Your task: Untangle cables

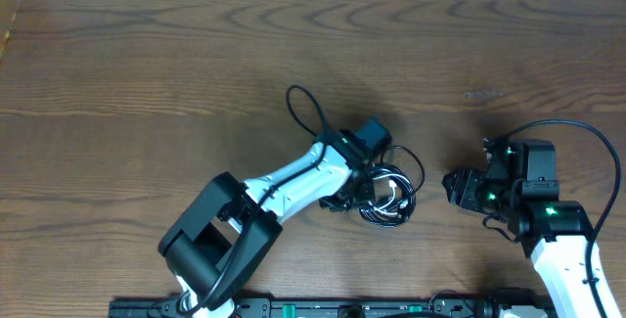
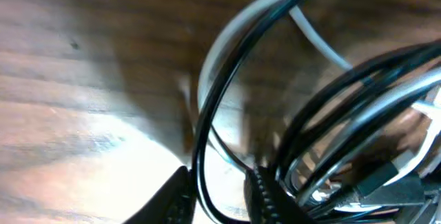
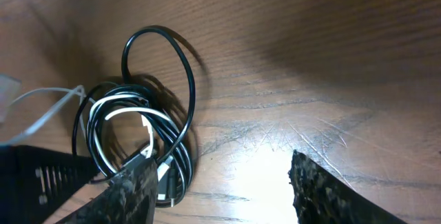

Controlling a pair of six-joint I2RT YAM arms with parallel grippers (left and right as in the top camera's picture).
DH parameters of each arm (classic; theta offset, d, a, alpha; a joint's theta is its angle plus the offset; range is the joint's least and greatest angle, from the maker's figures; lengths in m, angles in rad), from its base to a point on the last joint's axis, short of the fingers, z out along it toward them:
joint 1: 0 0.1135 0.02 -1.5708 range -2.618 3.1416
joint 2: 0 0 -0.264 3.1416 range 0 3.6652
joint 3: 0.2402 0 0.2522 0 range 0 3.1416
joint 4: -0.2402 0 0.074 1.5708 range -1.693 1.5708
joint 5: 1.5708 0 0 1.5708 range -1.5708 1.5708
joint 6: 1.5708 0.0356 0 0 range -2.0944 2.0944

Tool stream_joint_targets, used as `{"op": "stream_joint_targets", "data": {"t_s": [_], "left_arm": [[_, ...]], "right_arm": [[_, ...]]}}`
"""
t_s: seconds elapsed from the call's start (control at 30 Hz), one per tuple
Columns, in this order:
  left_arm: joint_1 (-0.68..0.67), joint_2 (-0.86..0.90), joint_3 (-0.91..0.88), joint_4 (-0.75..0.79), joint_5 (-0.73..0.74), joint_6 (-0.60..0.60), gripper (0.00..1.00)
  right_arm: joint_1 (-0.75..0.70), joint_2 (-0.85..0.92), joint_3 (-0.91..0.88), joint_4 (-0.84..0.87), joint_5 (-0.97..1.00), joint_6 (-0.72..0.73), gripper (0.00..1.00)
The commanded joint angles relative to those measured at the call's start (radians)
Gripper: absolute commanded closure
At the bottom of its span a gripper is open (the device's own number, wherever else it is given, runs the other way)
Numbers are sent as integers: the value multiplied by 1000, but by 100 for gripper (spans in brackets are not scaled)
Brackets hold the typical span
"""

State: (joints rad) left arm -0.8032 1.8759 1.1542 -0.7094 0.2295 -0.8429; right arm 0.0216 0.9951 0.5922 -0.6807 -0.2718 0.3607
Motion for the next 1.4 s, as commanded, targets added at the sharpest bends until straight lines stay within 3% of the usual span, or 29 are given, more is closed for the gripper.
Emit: {"op": "stream_joint_targets", "data": {"t_s": [0.0, 0.07, 0.27, 0.33, 0.37, 0.5, 0.63, 0.77, 0.87, 0.93, 1.03, 1.1, 1.37], "left_arm": [[-28, 8, -1, -4, -24, -8, 81], [-34, 8, -1, -6, -30, -8, 92], [-19, -5, 4, -55, -40, -5, 93], [-5, -30, 12, -75, -31, 51, 93], [13, -67, 28, -82, 34, 163, 93], [66, -160, 70, -82, 340, 421, 93], [129, -251, 77, -57, 558, 492, 93], [165, -309, 77, -27, 570, 533, 92], [187, -323, 77, -1, 470, 558, 92], [200, -322, 76, 11, 357, 558, 84], [209, -320, 76, 11, 184, 558, 50], [208, -320, 75, 11, 136, 557, 35], [192, -314, 43, -11, 155, 527, 33]], "right_arm": [[-1, 0, 0, 0, 8, 13, 42], [-1, 0, 0, -1, 8, 13, 42], [-1, 0, 0, -4, 8, 13, 42], [-1, 0, 0, -5, 8, 11, 42], [-1, 0, 0, -4, 11, 8, 42], [-1, 0, 0, 5, -1, -2, 46], [-1, 0, 0, 34, -129, -93, 47], [-1, 0, 0, 42, -164, -108, 46], [-1, 0, 0, 42, -165, -108, 46], [-1, 0, 0, 42, -165, -107, 47], [-1, 0, 0, 39, -165, -107, 47], [-1, 0, 0, 36, -165, -107, 47], [-1, 0, 0, 38, -164, -108, 47]]}}
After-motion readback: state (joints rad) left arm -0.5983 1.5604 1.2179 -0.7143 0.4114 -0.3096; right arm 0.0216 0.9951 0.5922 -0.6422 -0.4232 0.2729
